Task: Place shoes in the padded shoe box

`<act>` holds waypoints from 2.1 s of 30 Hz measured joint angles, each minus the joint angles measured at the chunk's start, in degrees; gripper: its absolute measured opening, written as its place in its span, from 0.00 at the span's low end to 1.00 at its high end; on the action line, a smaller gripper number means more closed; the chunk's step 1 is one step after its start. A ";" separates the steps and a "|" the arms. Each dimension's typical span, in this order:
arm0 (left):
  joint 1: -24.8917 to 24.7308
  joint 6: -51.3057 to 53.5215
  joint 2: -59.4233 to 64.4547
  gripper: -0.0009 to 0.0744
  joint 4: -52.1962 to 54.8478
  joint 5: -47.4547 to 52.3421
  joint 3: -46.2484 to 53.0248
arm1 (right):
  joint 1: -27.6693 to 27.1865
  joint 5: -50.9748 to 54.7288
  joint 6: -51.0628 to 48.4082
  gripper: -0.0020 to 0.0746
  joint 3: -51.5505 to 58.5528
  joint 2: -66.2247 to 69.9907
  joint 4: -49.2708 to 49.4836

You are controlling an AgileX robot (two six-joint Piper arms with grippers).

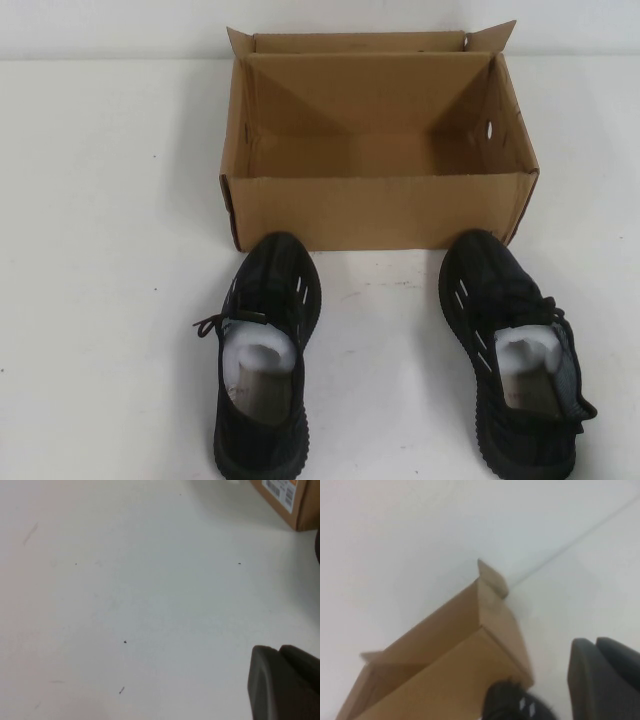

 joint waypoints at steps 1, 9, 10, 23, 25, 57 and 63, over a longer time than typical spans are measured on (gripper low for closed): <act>0.00 0.00 0.00 0.01 0.00 0.00 0.00 | 0.00 2.61 0.00 0.02 -1.69 1.71 -0.22; 0.00 0.00 0.00 0.01 0.00 0.00 0.00 | 0.00 28.78 0.91 0.02 -20.82 27.37 -21.58; 0.00 0.00 0.00 0.01 0.00 0.00 0.00 | 0.00 32.19 0.91 0.02 -23.83 31.18 -24.65; 0.00 0.00 0.00 0.01 0.00 0.00 0.00 | 6.86 48.79 -8.47 0.02 -54.71 63.35 -36.12; 0.00 0.00 0.00 0.01 0.00 0.00 0.00 | 13.22 48.89 -8.47 0.02 -57.69 66.96 -37.58; 0.00 0.00 0.00 0.01 0.00 0.00 0.00 | 32.14 54.98 -37.21 0.46 -67.24 83.47 -62.47; 0.00 0.00 0.00 0.01 0.00 0.00 0.00 | 31.30 53.32 -36.44 0.37 -67.24 86.53 -63.15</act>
